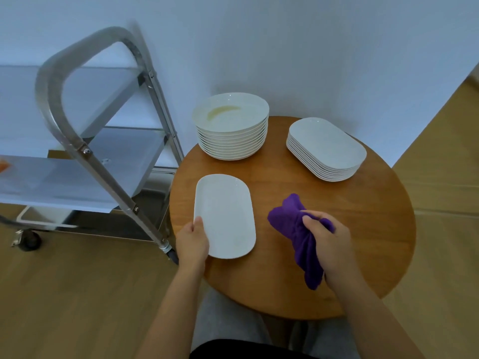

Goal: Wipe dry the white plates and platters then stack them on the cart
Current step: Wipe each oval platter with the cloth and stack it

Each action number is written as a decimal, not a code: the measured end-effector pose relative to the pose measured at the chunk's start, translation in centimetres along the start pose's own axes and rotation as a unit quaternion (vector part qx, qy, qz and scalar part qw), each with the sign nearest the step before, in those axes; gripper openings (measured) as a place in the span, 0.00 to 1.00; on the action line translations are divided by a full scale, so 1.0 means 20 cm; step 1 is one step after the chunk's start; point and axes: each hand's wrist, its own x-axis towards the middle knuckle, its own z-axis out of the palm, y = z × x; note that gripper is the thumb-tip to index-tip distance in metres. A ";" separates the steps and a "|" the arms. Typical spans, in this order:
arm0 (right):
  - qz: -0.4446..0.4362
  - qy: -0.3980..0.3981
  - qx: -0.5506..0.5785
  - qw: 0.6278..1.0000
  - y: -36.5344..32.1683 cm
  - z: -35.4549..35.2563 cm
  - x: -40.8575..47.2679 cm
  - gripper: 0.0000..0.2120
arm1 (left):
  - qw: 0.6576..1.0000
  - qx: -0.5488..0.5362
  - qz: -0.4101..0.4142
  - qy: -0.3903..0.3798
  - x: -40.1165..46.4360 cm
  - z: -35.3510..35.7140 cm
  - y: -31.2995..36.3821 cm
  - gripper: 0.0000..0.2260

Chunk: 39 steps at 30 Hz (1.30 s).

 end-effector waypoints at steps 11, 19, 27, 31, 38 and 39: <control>-0.003 -0.018 -0.003 1.000 0.05 0.04 0.05 0.07 | 0.967 0.224 0.111 0.056 0.07 0.03 -0.05 0.05; -0.009 -0.032 -0.014 0.999 0.06 0.04 0.07 0.09 | 0.941 0.293 0.156 0.066 0.00 0.08 0.02 0.20; -0.002 0.029 0.012 0.999 0.06 -0.11 0.19 0.16 | 0.958 0.177 0.204 -0.096 -0.10 0.50 0.31 0.14; 0.013 0.045 0.042 0.998 0.08 -0.21 0.27 0.13 | 0.957 0.096 0.165 -0.217 -0.13 0.83 0.48 0.08; 0.039 0.078 0.083 0.993 0.10 -0.33 0.38 0.11 | 0.961 0.131 0.079 -0.230 -0.07 1.23 0.63 0.17; 0.041 0.082 0.085 0.992 0.10 -0.35 0.39 0.10 | 0.960 0.140 0.080 -0.230 -0.05 1.25 0.63 0.16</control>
